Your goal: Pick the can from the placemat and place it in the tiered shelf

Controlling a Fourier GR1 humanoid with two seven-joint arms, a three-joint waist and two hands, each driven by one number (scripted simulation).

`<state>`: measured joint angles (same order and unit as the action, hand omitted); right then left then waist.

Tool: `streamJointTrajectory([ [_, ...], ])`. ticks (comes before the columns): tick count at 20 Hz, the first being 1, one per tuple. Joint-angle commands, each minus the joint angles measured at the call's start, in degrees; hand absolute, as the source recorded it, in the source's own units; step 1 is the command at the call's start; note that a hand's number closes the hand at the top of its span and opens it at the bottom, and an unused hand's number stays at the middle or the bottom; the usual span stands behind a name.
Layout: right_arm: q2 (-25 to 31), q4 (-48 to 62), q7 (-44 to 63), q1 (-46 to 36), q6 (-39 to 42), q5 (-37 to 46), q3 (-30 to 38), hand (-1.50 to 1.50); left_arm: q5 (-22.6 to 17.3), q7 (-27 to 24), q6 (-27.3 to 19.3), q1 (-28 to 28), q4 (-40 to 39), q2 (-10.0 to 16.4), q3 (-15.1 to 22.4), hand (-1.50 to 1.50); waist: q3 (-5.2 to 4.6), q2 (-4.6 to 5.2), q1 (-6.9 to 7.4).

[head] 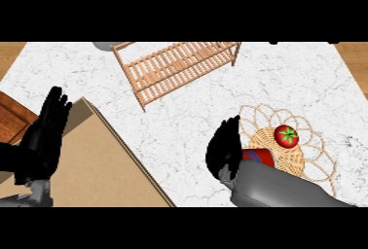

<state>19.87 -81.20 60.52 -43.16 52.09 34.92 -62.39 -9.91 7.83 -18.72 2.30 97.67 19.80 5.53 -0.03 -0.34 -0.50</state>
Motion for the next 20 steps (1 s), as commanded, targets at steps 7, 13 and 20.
streamJointTrajectory([
  [7,3.00,-5.32,-0.06,7.10,4.15,9.77,4.85,-1.50,1.80,0.93,1.45,3.58,-2.89,-1.29,-1.84,0.00,0.03,0.29,0.32],
  [13,0.13,-1.61,1.19,15.12,0.07,17.38,3.83,-1.50,1.57,0.76,2.78,-2.69,3.65,-1.42,-2.10,0.00,0.05,0.19,0.94],
  [20,4.18,-0.31,-10.51,13.80,2.40,22.53,4.14,1.50,2.03,0.82,4.96,1.64,-0.92,-1.96,-4.18,0.00,0.04,0.38,0.90],
])
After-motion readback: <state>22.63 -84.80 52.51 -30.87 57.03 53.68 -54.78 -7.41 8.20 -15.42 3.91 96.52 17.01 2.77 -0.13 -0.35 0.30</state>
